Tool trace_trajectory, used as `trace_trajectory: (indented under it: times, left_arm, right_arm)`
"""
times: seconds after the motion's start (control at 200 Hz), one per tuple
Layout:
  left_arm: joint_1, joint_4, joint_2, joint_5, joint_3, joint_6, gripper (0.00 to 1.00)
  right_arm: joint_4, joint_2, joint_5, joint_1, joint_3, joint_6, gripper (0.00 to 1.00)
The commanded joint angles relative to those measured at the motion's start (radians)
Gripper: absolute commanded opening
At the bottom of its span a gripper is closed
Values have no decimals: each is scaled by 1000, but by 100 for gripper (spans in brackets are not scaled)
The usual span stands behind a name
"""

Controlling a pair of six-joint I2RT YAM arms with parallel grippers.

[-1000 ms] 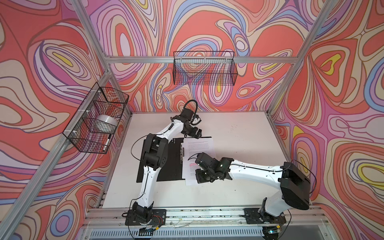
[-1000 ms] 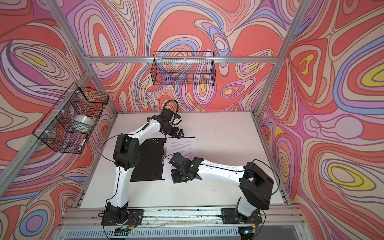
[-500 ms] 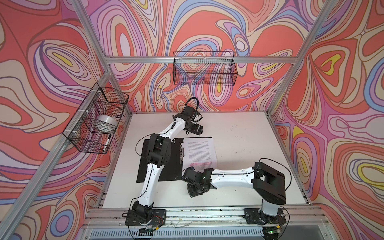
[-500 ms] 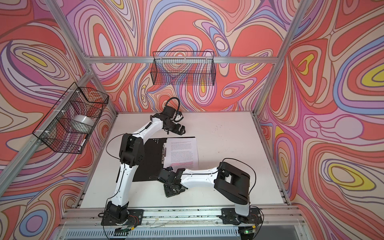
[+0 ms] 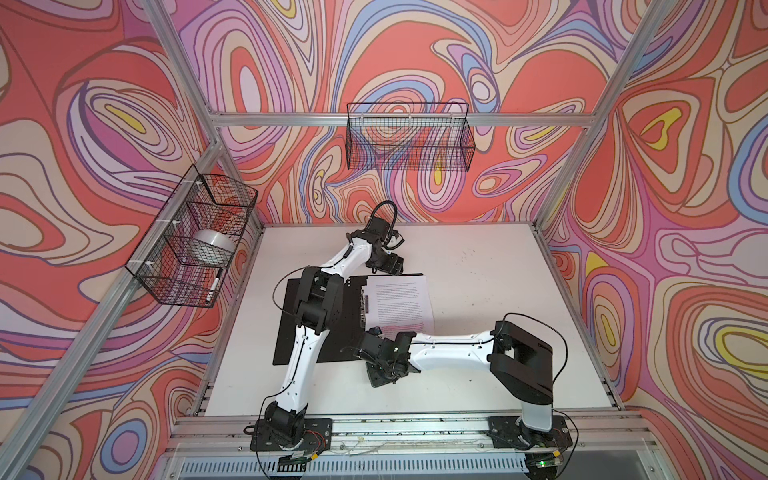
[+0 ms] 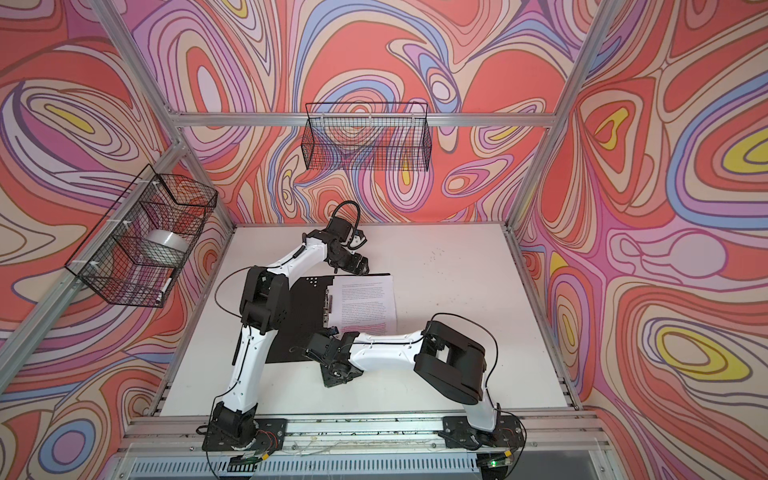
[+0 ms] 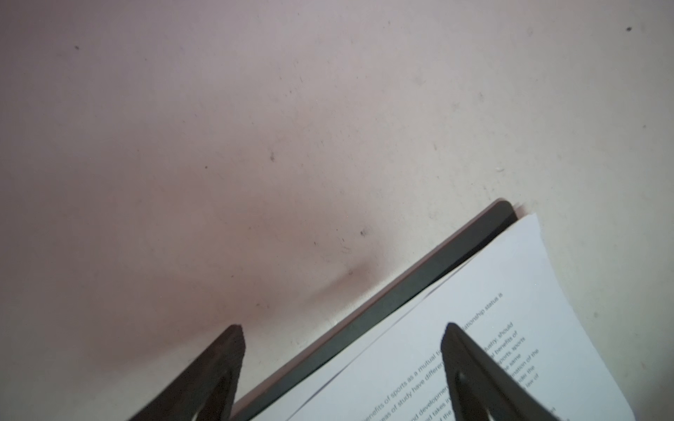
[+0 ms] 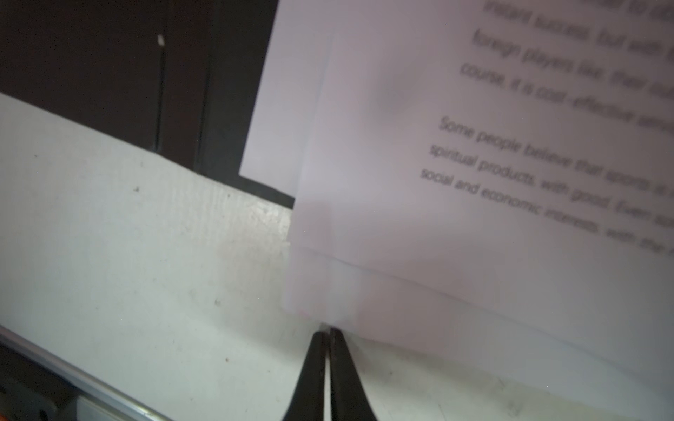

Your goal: Put the files into the folder

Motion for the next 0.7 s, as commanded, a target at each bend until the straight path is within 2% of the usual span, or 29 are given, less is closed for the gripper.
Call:
trace_trajectory:
  times: [0.0,0.25,0.696]
  left_arm:
    - [0,-23,14,18,-12,-1,82]
    - [1,-16,-6,31,-63,9,75]
    - [3,-12,-41,33,-129,25,71]
  right_arm:
    - [-53,57,61,-19,17,-33,7]
    - [-49,64,67,-59,44,-74,7]
    - [-35,94,35,-78,89,-116,7]
